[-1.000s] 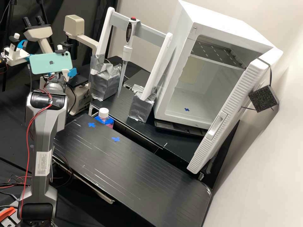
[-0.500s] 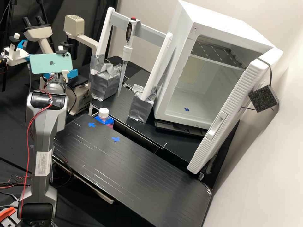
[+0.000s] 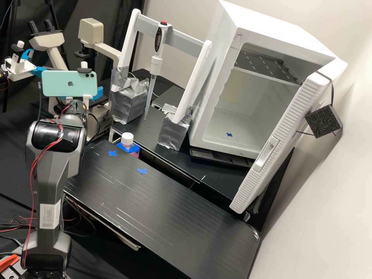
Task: Move the petri dish to the microscope
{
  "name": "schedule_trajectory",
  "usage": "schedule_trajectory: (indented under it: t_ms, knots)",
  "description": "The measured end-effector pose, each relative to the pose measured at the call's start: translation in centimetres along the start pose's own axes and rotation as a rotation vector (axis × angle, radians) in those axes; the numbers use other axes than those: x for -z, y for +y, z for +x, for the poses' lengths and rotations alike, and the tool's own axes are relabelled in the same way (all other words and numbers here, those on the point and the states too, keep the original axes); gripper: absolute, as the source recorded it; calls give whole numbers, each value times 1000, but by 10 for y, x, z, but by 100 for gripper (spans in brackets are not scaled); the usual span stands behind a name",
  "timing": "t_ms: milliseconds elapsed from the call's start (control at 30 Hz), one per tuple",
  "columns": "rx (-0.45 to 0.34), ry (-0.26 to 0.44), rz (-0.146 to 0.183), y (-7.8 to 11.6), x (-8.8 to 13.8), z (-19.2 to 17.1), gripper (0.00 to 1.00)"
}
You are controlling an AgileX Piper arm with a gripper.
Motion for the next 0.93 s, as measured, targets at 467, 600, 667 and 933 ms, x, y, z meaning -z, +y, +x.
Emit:
schedule_trajectory:
  t_ms: [467, 600, 667, 933]
  knots:
    - [-259, 89, 14, 2, -14, -123, 100]
    - [-448, 16, 42, 7, -29, -157, 100]
    - [-545, -24, 71, 8, -37, -168, 100]
    - [-665, -148, 143, 6, -69, -198, 100]
